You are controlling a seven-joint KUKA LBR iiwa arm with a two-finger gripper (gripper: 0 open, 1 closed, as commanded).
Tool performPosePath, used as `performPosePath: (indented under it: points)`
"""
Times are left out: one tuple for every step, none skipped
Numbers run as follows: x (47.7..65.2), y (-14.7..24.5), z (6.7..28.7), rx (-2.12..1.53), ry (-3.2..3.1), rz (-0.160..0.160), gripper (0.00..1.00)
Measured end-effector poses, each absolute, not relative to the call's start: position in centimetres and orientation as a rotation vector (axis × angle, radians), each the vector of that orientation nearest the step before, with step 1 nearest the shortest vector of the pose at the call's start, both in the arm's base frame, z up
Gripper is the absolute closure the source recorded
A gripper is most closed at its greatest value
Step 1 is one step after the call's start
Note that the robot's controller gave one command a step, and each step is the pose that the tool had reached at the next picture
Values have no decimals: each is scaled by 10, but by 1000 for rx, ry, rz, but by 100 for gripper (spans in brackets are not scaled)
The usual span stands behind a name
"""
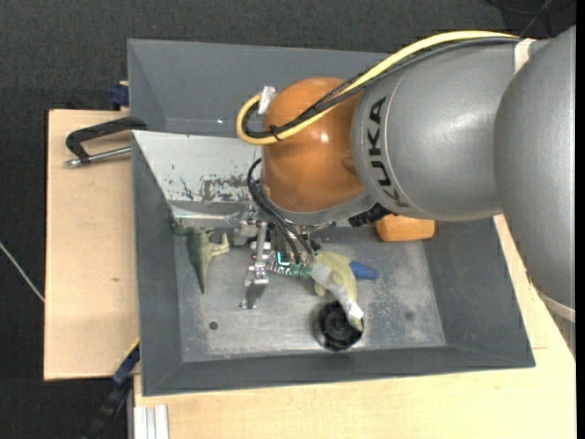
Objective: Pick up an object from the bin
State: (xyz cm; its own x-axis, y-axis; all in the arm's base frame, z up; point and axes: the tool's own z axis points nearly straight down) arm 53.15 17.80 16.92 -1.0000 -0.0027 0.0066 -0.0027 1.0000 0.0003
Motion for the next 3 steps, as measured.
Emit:
performPosePath:
  points:
    - [557, 100, 202, 71, -3150, 3, 0]
    - [568, 69, 77, -339, -3121, -1, 0]
    - [570, 69, 81, -339, -3128, -1, 100]
